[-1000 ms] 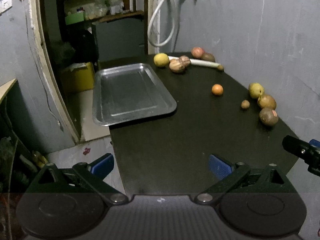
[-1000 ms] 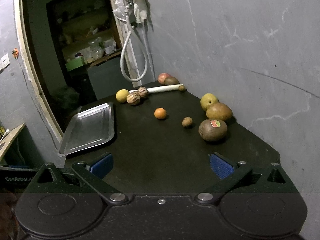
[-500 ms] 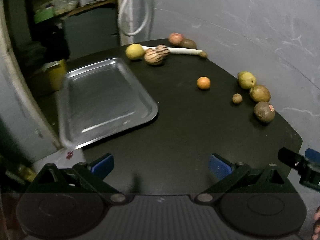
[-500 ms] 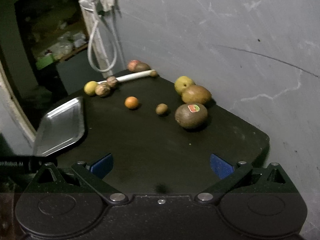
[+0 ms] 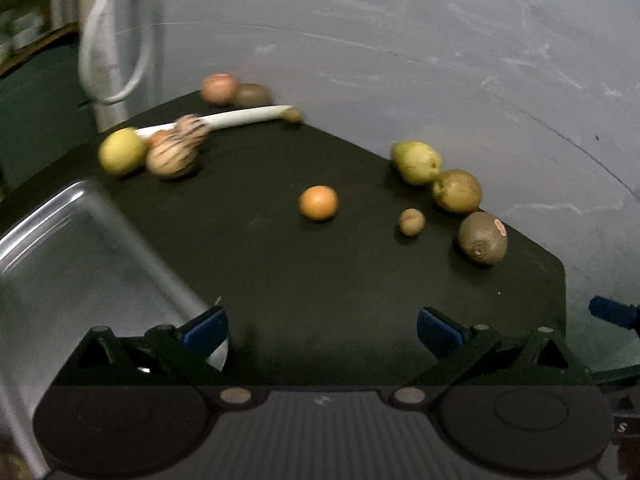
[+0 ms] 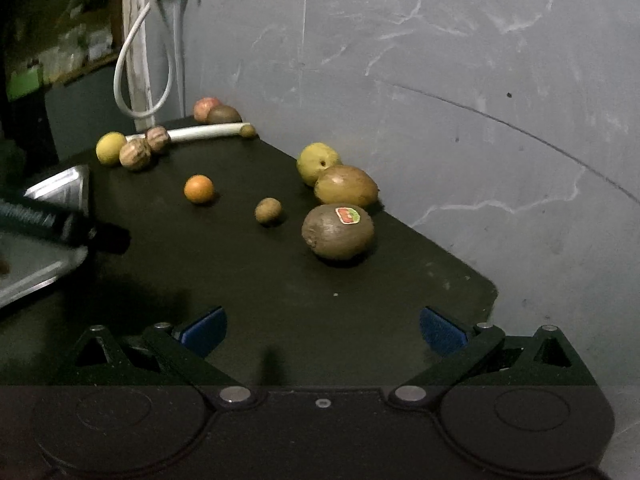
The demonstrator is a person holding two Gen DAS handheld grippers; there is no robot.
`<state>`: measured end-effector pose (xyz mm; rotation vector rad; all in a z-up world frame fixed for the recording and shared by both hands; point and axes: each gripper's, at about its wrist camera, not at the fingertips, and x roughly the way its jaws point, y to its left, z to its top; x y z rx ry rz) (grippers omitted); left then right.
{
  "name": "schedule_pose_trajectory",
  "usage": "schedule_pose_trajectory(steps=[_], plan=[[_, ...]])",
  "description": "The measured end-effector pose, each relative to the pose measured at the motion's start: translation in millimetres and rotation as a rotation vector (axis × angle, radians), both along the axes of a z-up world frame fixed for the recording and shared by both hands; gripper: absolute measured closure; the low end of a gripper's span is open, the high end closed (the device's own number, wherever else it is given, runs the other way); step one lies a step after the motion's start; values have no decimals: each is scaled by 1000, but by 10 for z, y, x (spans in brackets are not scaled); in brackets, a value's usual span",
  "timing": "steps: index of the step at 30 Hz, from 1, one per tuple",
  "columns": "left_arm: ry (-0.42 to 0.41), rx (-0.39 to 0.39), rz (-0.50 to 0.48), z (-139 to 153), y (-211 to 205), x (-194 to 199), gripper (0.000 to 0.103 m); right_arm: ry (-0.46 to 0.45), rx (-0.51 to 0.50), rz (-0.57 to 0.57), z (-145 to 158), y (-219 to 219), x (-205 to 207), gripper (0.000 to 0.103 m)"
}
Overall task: Organize fruits
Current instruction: 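Grasp the small brown fruit with the left tool while the right tool grasps the stickered kiwi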
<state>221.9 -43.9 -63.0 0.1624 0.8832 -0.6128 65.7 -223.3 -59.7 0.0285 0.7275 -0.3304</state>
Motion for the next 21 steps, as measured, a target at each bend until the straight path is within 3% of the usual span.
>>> schedule_pose_trajectory(steps=[9,18,21], plan=[[51,-44,-143,-136,-478,431,1,97,-74,158,-5,-376,236,1],[70,-28,-136,-325,-892,653,5,95,-2,311,-130,-759,625,2],[69,-18,-135,-367,-964,698,8,98,1,373,-184,-804,757,8]])
